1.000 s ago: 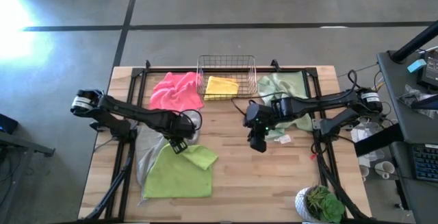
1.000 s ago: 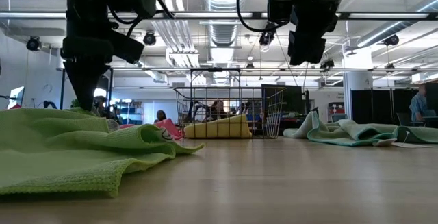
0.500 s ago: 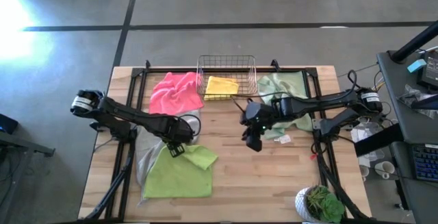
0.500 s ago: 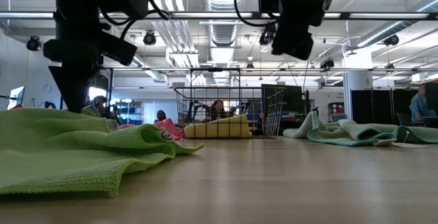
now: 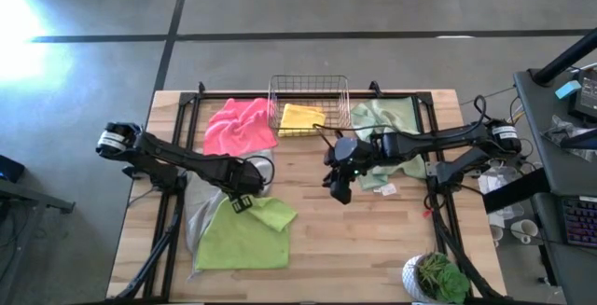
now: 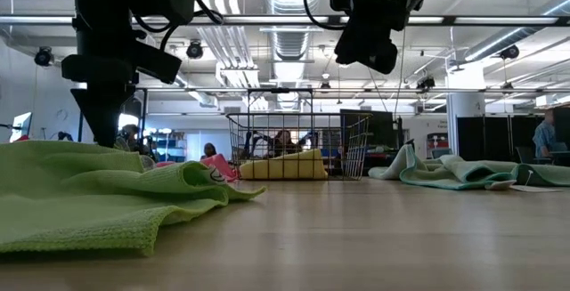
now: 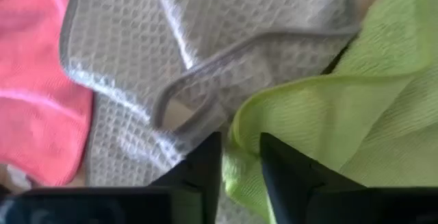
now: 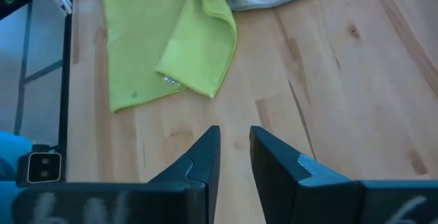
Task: Fold microfiber towels
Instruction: Fold the green towel
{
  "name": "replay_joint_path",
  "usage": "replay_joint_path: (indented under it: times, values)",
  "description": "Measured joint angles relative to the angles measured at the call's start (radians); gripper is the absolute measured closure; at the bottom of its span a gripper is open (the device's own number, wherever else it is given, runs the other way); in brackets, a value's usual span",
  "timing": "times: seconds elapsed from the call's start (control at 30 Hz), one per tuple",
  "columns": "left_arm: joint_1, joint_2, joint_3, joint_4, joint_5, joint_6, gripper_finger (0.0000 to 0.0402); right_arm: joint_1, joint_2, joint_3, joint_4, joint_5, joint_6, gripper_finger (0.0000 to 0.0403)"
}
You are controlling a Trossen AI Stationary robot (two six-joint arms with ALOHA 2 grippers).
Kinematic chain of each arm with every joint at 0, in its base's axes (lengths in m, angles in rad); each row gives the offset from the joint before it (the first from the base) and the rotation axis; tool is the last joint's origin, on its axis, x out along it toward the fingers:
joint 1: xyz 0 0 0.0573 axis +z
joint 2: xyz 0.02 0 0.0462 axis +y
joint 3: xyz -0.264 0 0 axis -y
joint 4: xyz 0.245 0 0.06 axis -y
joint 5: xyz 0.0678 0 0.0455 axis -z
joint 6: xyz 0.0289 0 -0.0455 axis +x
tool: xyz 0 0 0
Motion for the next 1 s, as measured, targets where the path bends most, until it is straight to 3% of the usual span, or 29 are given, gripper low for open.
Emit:
replay_joint_path:
  times: [0.27, 0.63, 0.83, 1.0]
  values:
    - [0.000, -0.002, 0.000, 0.005, 0.005, 0.018, 0.0396, 0.000, 0.000, 0.000, 0.004, 0.001, 0.000, 0.0331]
    - [-0.001, -0.036, 0.052, -0.080, 0.063, 0.111, 0.0401, 0.001, 0.000, 0.000, 0.010, 0.000, 0.114, 0.0329]
    - [-0.001, -0.106, 0.068, -0.125, 0.161, 0.133, 0.0401, 0.025, 0.000, 0.000, 0.054, 0.002, 0.194, 0.0293]
    - [-0.002, -0.156, 0.067, -0.130, 0.189, 0.135, 0.0401, 0.046, 0.000, -0.001, 0.071, 0.083, 0.330, 0.0255]
